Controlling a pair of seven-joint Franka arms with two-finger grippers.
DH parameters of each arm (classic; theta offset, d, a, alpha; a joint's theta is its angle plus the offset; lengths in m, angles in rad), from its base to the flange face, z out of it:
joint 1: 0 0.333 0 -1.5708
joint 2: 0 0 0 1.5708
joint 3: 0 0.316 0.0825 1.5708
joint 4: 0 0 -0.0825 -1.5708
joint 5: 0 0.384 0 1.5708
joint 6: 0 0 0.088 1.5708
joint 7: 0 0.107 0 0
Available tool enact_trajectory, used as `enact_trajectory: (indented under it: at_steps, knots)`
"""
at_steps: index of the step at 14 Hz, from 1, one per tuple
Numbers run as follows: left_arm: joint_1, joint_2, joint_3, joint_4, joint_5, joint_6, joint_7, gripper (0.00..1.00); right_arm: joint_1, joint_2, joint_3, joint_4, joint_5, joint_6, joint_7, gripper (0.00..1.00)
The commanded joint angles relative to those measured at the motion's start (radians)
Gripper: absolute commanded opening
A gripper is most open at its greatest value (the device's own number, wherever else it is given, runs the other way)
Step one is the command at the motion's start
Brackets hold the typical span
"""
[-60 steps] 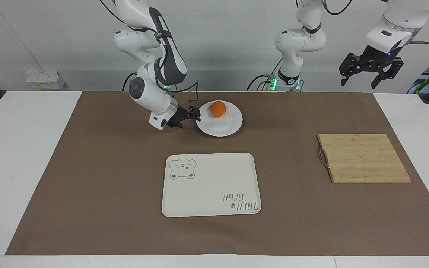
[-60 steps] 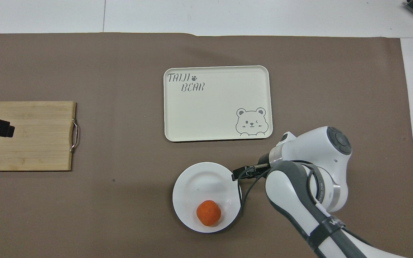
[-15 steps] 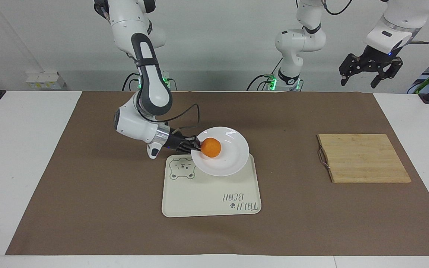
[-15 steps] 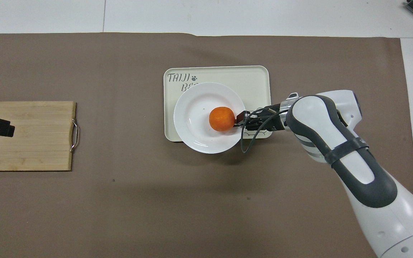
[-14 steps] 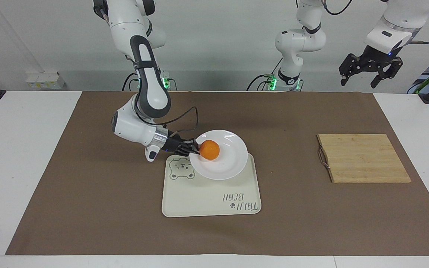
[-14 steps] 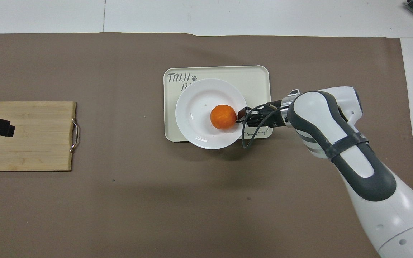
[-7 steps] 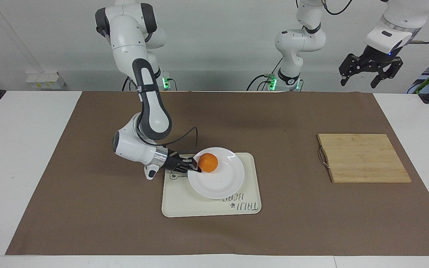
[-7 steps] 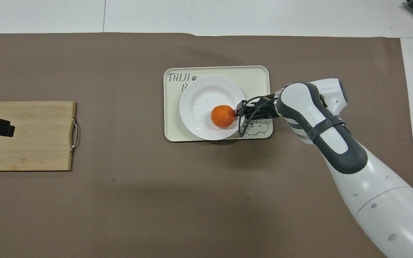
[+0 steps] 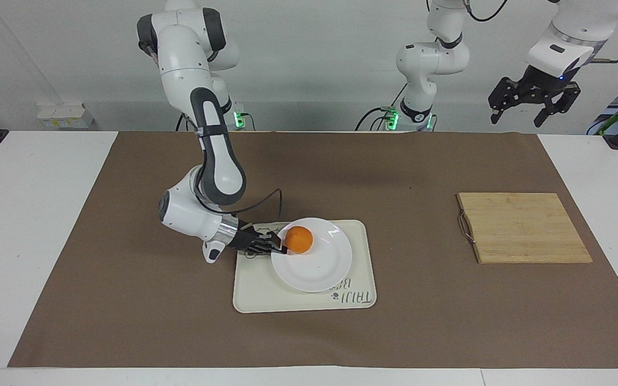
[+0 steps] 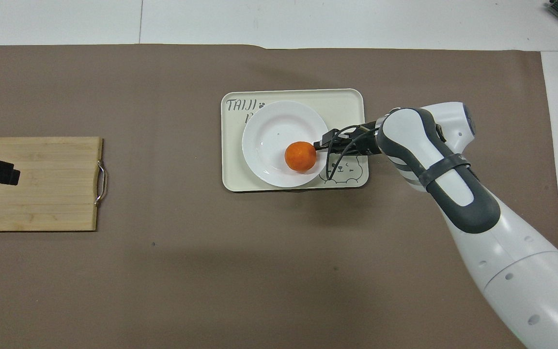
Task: Place orange and plate with both arms
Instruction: 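Open the right gripper and withdraw it from the plate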
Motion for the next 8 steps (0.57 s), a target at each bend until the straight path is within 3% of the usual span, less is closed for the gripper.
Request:
enact_trajectory:
  at_steps: [1, 8]
  knots:
    - [0.011, -0.018, -0.007, -0.017, 0.002, -0.002, -0.004, 1.0, -0.01, -0.066, 0.001, -0.001, -0.081, 0.004, 0.052, 1.0]
    - [0.011, -0.018, -0.007, -0.017, 0.002, -0.002, -0.004, 1.0, -0.043, -0.187, -0.039, 0.0, -0.386, -0.014, 0.116, 1.0]
